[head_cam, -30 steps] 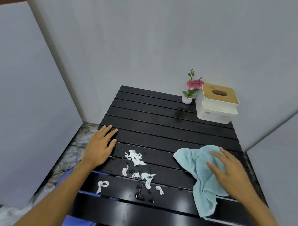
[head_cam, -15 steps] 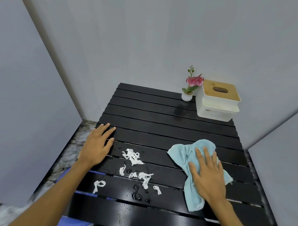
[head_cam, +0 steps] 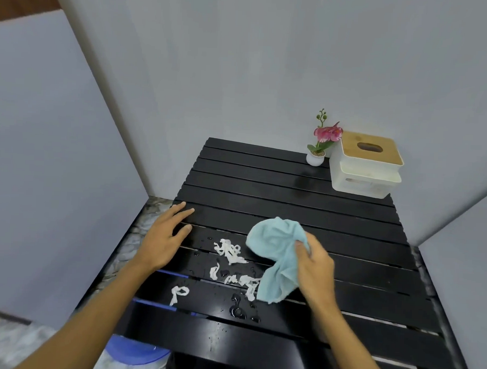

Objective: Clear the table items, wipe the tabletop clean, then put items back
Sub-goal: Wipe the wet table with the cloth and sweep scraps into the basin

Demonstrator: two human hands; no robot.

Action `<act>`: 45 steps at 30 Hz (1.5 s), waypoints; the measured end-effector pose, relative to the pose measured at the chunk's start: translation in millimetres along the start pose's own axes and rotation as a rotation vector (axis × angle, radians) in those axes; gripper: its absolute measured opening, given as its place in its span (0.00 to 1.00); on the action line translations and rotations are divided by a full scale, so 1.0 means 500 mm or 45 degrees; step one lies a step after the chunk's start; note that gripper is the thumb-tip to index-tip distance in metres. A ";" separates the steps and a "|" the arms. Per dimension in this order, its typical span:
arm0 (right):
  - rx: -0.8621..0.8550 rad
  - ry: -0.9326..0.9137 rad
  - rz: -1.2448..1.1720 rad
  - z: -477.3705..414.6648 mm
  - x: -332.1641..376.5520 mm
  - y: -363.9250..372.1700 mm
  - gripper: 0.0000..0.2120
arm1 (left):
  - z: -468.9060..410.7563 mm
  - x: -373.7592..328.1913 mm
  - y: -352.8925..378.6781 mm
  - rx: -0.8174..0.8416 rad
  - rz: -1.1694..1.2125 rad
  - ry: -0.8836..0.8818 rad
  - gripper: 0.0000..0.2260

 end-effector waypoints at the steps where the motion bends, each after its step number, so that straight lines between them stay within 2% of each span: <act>1: -0.009 0.051 -0.049 0.009 0.003 -0.031 0.11 | 0.020 -0.004 -0.014 -0.024 0.003 0.005 0.18; 4: 0.012 0.079 -0.059 0.047 0.010 -0.131 0.11 | 0.094 0.003 -0.036 -0.014 -0.002 0.038 0.19; 7: 0.066 0.033 0.102 0.083 -0.012 -0.199 0.13 | 0.163 0.030 -0.039 0.020 -0.047 0.047 0.22; 10: 0.180 -0.019 0.492 0.101 -0.082 -0.206 0.14 | 0.209 0.035 -0.031 0.013 -0.139 0.078 0.23; 12: 0.321 -0.125 0.904 0.106 -0.138 -0.181 0.21 | 0.225 0.034 -0.023 0.006 -0.190 0.087 0.24; 15: 0.370 -0.257 1.110 0.099 -0.171 -0.154 0.28 | 0.227 0.035 -0.017 0.001 -0.230 0.081 0.24; 18: 0.278 -0.354 1.169 0.103 -0.164 -0.134 0.30 | 0.226 0.039 -0.015 0.009 -0.247 0.087 0.24; 24: 0.161 -0.371 1.152 0.135 -0.145 -0.063 0.29 | 0.226 0.040 -0.013 0.013 -0.240 0.070 0.23; 31: 0.013 -0.270 1.138 0.158 -0.078 0.070 0.27 | 0.228 0.048 -0.011 0.016 -0.181 0.044 0.24; 38: -0.023 -0.176 1.124 0.162 -0.027 0.171 0.25 | 0.227 0.053 -0.012 0.009 -0.078 0.028 0.24; 45: -0.029 -0.242 1.007 0.152 0.033 0.277 0.19 | 0.225 0.058 -0.008 0.005 -0.111 0.022 0.23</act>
Point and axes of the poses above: each hand's wrist, its own z-axis away from the middle knuckle, its own y-axis out of the palm, x = y × z, the point moved 9 cm from there along -z, towards the middle knuckle, and after that the axes turned 1 degree about z, right-handed, at the moved point
